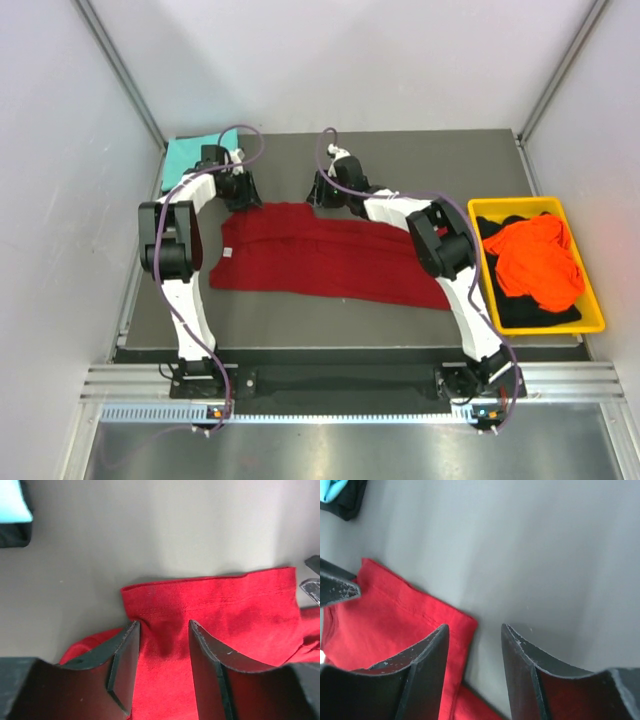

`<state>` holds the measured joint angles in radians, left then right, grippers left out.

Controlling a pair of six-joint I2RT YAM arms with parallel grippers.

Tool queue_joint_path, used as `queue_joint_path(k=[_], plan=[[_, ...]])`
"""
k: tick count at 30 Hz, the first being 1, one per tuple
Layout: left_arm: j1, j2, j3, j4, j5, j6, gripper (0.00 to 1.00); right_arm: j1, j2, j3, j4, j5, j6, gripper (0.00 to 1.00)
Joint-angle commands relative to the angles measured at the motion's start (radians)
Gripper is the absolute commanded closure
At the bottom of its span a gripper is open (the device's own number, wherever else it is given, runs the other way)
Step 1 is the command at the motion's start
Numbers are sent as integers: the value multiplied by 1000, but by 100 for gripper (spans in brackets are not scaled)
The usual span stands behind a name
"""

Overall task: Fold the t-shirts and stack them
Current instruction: Fold the tshirt

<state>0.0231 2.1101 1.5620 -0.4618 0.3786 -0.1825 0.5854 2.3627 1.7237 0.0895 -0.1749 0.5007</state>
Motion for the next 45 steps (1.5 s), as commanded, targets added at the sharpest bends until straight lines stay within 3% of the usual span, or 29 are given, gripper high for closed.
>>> queue_joint_path(k=[1, 13, 18, 22, 24, 26, 31, 33, 34, 35, 36, 45], plan=[[-2, 4, 43, 69, 60, 12, 52, 13, 26, 76, 12, -15, 25, 53], [-3, 19, 79, 60, 60, -6, 60, 40, 59, 122, -14, -6, 50, 57], [-3, 25, 82, 54, 65, -5, 69, 60, 44, 119, -86, 55, 24, 59], [-3, 21, 81, 51, 77, -8, 88, 65, 38, 109, -82, 68, 27, 61], [-3, 14, 81, 51, 88, -12, 100, 65, 43, 117, -83, 66, 29, 69], [-6, -5, 79, 48, 85, -14, 100, 67, 38, 120, -80, 66, 18, 84], [-9, -48, 84, 0, 7, -8, 100, 68, -3, 108, -50, 63, -10, 100], [-9, -58, 73, 3, -30, -2, 96, 68, -17, 106, -43, 54, -14, 100], [-8, -64, 66, 5, -70, 5, 84, 68, -23, 93, -36, 37, -20, 100], [-6, -64, 64, 5, -79, 8, 67, 68, -35, 83, -16, 35, -21, 100], [-6, -62, 63, 3, -89, 11, 61, 70, -39, 74, -8, 35, -22, 100], [-6, 34, 106, -63, -115, 32, 57, 73, -37, 63, -10, 28, -25, 100]])
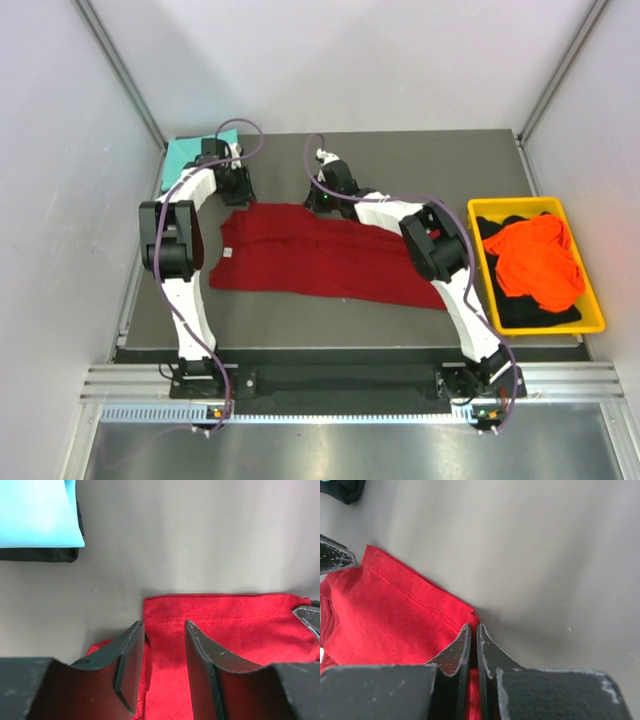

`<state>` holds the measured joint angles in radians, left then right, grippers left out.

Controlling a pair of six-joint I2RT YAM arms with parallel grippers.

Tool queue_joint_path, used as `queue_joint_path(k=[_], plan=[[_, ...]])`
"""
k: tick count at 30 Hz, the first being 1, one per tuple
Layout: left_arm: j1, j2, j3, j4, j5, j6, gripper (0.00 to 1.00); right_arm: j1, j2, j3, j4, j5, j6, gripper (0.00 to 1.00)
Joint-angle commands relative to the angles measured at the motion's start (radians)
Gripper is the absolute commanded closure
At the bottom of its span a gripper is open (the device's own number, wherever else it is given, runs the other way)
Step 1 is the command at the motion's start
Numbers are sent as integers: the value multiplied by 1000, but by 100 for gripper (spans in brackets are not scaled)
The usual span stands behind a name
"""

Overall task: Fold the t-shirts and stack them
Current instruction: Fold the tshirt

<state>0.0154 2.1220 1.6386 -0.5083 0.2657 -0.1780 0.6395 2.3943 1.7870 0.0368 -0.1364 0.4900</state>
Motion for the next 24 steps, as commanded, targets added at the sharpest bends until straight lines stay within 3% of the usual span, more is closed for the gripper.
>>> queue_joint_path(k=[1, 9, 10, 14, 24], plan=[[1, 36, 29, -7, 12, 31, 57, 19, -69, 0, 46, -14, -14, 100], [0, 99, 69, -15, 43, 44, 62, 19, -61, 11, 43, -22, -19, 100], [0, 99, 72, -15, 53, 43, 74, 20, -61, 12, 41, -23, -18, 100], [-2, 72, 69, 2, 78, 32, 100, 20, -63, 17, 40, -25, -27, 100], [-12, -105, 40, -39, 46, 12, 100, 20, -168, -47, 46, -38, -50, 100]])
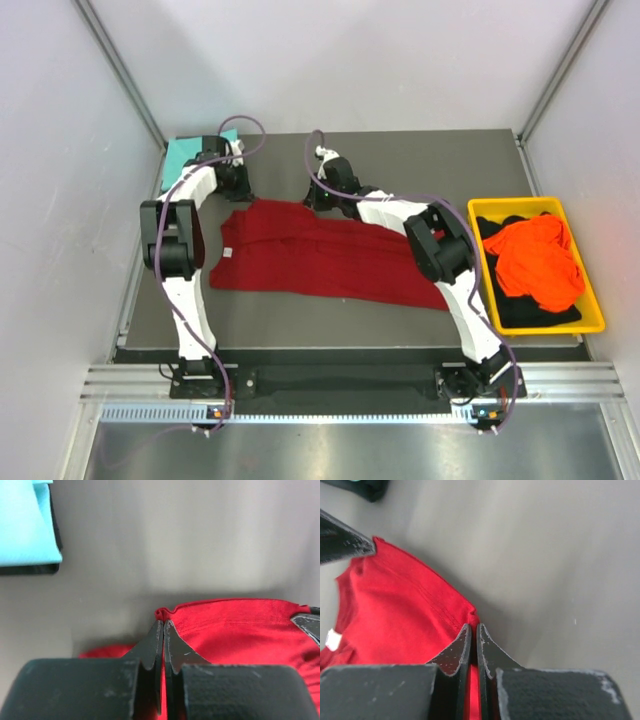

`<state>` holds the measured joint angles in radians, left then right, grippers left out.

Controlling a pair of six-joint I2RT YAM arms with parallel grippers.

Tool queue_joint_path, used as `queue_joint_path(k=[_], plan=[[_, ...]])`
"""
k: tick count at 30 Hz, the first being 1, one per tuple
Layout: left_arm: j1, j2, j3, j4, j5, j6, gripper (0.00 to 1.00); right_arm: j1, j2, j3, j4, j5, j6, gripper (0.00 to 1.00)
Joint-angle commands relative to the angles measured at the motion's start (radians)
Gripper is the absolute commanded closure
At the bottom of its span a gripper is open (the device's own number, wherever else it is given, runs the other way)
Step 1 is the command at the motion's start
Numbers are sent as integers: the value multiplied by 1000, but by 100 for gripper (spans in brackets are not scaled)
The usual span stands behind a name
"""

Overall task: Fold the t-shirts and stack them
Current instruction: Fold the tshirt

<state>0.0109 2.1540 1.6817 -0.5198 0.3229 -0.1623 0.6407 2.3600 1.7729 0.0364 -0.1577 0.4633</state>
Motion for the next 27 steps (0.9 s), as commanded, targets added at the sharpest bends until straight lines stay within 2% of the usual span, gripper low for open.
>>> queue_joint_path(k=[1, 12, 27], plan=[[-6, -150, -11, -32, -19, -2, 100, 19, -148, -49, 60, -20, -22, 100], [-75, -354, -241, -71, -102, -49, 100, 54, -320, -309, 158, -54, 25, 100], [-106, -598, -550, -36, -223, -92, 100, 129, -455, -529, 220, -26, 31, 100]])
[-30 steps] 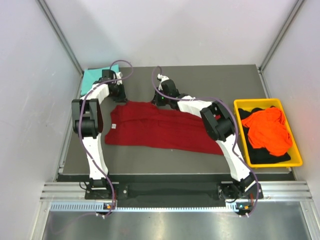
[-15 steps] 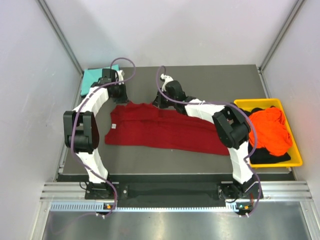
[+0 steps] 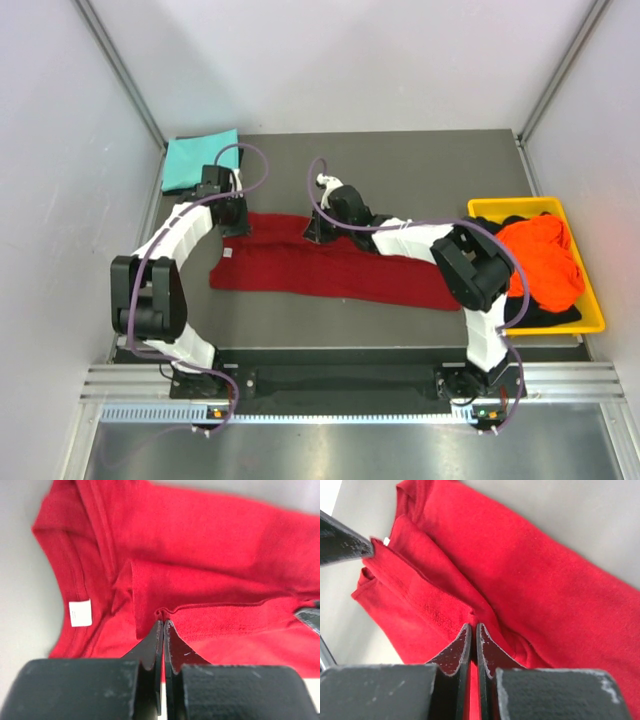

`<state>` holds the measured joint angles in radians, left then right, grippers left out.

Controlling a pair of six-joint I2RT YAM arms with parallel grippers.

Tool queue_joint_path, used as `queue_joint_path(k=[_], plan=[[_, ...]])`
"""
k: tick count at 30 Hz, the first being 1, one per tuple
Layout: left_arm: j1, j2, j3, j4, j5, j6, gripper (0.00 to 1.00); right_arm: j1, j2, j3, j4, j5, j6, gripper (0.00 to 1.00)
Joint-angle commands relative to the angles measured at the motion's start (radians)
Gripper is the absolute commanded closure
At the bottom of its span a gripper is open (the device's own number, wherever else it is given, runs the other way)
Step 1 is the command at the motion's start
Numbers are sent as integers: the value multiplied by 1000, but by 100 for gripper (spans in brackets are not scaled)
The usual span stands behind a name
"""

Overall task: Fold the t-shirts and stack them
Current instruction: Fold the tshirt

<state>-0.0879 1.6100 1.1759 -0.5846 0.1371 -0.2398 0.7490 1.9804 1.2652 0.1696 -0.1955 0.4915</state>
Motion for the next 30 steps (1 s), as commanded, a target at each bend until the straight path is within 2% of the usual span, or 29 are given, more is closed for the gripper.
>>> queue_joint_path(k=[1, 13, 21, 26, 28, 30], plan=[[-7, -61, -53, 31, -37, -15, 100, 23, -80, -27, 90, 13, 2, 100], [-26, -139, -147, 16, -31, -49, 100, 53, -152, -127, 108, 2, -11, 100], [-36, -197, -190, -20, -109, -56, 100, 81, -158, -178, 110, -15, -2, 100], [-38, -196, -216, -18, -102, -58, 100, 82, -158, -191, 110, -27, 9, 100], [-39, -185, -223, -3, -87, -64, 100, 82, -157, -196, 123, -27, 19, 98], [-38, -170, -226, 6, -88, -69, 100, 82, -149, -199, 133, -25, 28, 91]])
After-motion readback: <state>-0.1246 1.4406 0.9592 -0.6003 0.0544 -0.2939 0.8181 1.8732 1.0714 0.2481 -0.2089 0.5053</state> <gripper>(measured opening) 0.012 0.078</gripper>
